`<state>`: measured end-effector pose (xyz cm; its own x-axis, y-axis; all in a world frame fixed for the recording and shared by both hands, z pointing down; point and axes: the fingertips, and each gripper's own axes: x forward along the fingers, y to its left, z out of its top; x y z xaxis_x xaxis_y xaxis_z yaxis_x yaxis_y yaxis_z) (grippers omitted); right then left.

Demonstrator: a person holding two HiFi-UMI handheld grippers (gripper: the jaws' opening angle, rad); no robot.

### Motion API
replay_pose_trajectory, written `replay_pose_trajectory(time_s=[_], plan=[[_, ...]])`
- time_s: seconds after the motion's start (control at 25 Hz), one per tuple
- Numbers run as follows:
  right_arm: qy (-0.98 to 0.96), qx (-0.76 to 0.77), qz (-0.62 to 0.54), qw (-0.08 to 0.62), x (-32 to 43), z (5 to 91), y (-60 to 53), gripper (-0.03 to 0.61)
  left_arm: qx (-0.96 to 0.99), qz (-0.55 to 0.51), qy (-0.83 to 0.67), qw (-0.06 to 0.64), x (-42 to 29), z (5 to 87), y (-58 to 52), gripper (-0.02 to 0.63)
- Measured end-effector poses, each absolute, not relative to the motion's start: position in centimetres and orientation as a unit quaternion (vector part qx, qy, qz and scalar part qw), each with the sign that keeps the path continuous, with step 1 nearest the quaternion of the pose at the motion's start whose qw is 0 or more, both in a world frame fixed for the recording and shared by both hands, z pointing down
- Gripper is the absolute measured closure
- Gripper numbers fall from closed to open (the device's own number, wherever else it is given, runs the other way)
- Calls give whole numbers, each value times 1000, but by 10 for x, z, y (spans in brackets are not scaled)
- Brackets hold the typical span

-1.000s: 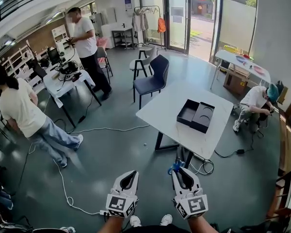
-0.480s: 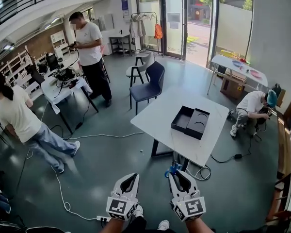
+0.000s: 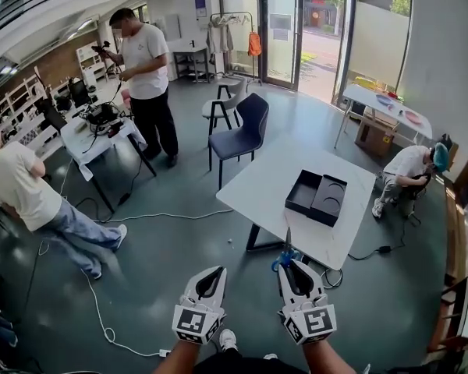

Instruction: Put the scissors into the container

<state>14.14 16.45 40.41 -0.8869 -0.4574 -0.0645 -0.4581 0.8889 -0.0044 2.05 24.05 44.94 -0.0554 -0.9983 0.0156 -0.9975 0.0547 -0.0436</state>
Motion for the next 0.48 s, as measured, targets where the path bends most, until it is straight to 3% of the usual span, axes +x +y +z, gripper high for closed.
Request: replay_pose_trajectory(time_s=[0.48], plan=[[960, -277, 27, 22, 64, 401, 147, 500, -711, -16, 703, 9, -62, 449, 219, 604]])
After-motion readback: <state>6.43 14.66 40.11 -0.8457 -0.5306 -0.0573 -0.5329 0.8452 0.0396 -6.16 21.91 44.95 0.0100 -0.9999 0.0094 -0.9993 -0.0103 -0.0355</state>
